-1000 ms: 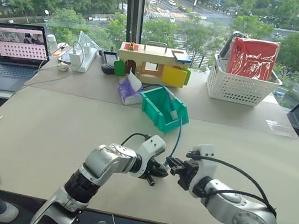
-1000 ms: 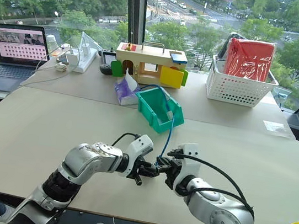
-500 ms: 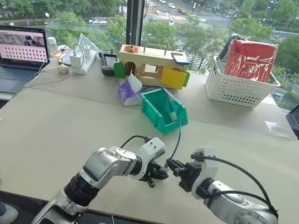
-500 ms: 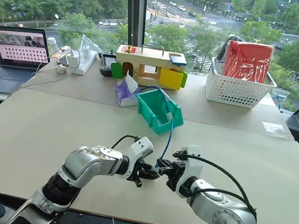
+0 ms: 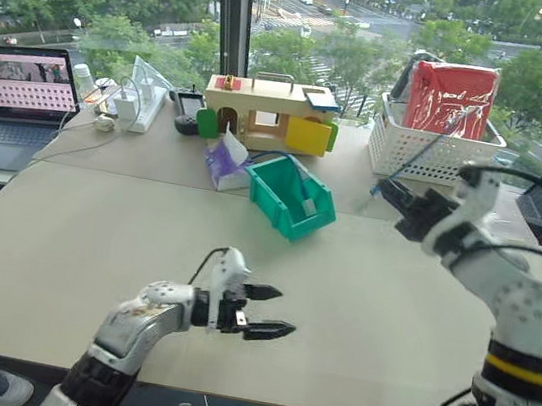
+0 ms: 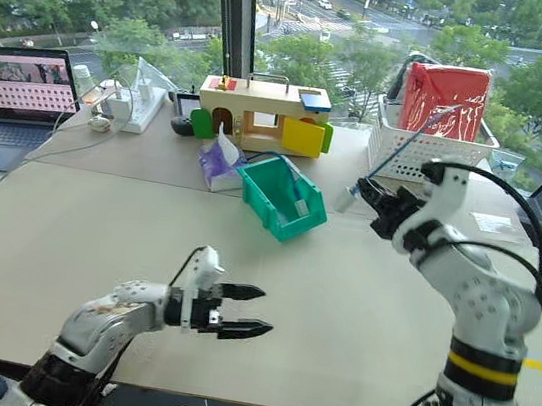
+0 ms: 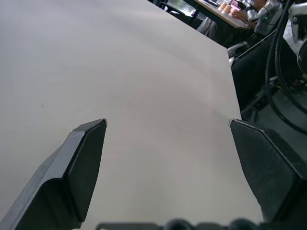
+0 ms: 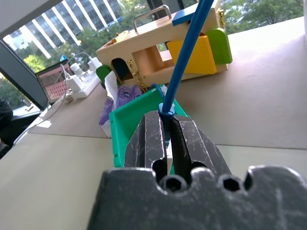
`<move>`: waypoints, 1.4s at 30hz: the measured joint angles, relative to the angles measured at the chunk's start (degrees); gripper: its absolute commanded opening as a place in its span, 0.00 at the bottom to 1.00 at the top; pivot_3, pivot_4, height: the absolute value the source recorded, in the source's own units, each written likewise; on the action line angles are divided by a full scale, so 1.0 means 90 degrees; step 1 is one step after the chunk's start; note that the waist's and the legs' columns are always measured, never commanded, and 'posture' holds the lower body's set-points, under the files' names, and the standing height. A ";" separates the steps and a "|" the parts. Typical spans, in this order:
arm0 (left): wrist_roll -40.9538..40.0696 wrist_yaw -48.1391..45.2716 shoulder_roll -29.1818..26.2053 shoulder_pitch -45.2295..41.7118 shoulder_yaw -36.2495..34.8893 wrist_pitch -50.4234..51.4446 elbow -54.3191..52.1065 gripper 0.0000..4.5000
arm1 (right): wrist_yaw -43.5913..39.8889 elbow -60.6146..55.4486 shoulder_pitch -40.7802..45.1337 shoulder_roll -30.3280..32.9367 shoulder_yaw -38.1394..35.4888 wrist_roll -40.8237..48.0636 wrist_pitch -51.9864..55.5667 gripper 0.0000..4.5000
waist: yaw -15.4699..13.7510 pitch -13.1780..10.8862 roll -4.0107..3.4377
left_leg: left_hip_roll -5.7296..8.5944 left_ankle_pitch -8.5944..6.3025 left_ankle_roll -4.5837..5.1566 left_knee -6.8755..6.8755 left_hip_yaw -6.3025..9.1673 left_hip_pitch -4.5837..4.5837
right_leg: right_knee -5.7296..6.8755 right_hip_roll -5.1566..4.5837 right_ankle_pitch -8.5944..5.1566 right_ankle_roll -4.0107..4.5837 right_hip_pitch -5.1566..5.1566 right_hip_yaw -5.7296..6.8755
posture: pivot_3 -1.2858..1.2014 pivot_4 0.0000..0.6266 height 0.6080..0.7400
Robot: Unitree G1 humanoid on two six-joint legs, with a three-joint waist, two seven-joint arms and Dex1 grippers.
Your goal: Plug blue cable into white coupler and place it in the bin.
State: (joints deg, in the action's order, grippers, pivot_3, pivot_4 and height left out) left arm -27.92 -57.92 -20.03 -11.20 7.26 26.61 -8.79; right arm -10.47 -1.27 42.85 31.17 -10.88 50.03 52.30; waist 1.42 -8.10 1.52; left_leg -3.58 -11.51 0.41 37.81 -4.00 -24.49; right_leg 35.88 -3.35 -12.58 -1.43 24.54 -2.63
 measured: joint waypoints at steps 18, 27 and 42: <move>-0.0245 0.0226 -0.0510 0.0847 -0.1622 -0.1126 0.0637 1.00 | -0.2732 0.6242 0.2866 -0.1400 0.2109 -0.3918 -0.3600 0.40 | -0.0038 -0.0003 -0.0001 | -0.0007 0.0000 -0.0001 0.0001 -0.0009 -0.0077 | 0.0021 -0.0004 0.0002 -0.0008 0.0079 0.0015 | 0.52 0.24 0.94; -0.0550 0.0681 -0.0495 0.0376 -0.2029 -0.0927 0.0638 1.00 | -0.3150 0.5997 0.2991 -0.1320 0.1646 -0.4034 -0.3550 1.00 | -0.0070 -0.0005 -0.0004 | -0.0005 0.0001 -0.0004 0.0002 -0.0008 -0.0078 | 0.0024 -0.0004 0.0003 -0.0007 0.0078 0.0020 | 0.52 0.24 0.94; 0.0659 0.2029 -0.0668 -0.0713 -0.1652 -0.0878 0.1330 1.00 | -0.3411 -0.1673 -0.3334 0.0854 -0.0477 -0.3118 -0.1842 1.00 | -0.0150 0.0005 0.0016 | 0.0001 -0.0002 -0.0009 0.0002 0.0010 -0.0062 | 0.0021 0.0000 0.0001 -0.0011 0.0054 0.0024 | 0.52 0.24 0.94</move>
State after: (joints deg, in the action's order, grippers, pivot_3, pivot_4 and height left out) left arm -21.99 -39.66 -26.04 -17.62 -7.61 18.71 3.18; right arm -41.18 -16.33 12.85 38.86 -15.17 21.96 35.73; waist 0.07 -8.06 1.67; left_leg -3.57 -11.52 0.34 37.83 -3.91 -25.05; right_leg 36.06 -3.35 -12.57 -1.53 25.02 -2.41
